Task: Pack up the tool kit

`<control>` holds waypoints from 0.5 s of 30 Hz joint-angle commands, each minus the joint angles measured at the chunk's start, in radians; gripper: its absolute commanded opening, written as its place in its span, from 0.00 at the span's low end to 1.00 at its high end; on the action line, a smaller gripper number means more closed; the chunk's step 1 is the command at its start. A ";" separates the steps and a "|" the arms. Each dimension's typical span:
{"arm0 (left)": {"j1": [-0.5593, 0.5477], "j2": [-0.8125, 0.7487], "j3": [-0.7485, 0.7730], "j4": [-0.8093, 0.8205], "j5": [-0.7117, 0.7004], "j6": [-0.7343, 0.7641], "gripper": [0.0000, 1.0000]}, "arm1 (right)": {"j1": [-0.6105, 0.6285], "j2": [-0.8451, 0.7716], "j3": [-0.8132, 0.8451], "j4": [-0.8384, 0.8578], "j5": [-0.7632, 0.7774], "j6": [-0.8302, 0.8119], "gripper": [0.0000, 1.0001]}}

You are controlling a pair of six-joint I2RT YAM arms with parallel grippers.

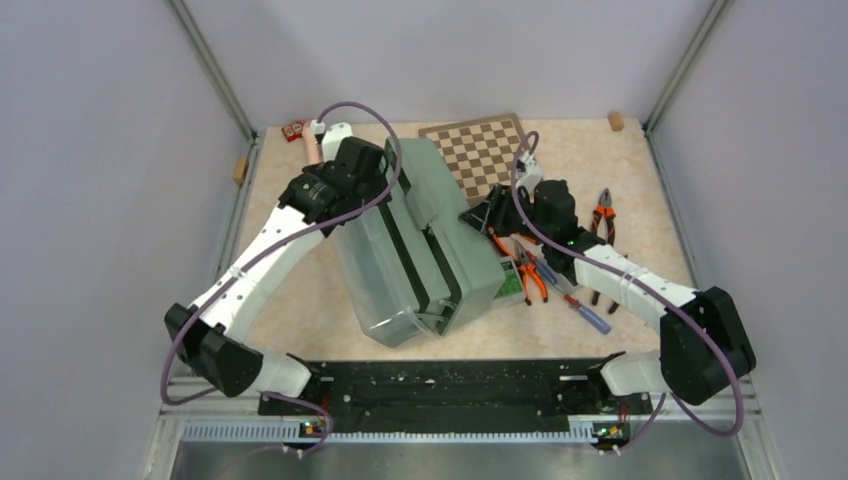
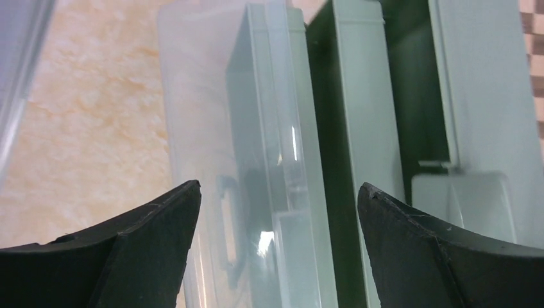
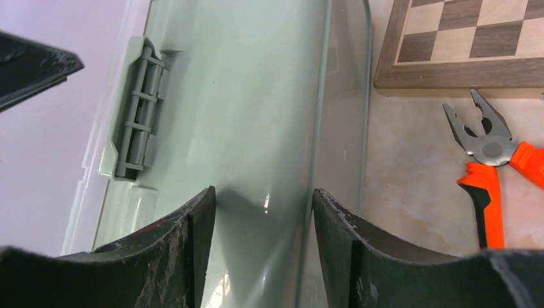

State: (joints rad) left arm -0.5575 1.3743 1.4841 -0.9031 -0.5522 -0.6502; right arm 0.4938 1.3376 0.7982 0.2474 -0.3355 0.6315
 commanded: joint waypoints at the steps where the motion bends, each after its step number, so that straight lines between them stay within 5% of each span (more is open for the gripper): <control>1: 0.001 0.061 0.087 -0.015 -0.169 0.045 0.95 | 0.012 -0.010 0.010 -0.085 -0.049 -0.081 0.55; 15: 0.082 0.273 0.189 0.037 -0.089 0.066 0.75 | 0.239 -0.276 0.107 -0.371 0.336 -0.487 0.55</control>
State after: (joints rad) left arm -0.4961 1.6230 1.6238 -0.9009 -0.6487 -0.5980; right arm 0.6418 1.1362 0.8406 -0.0463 -0.1520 0.3180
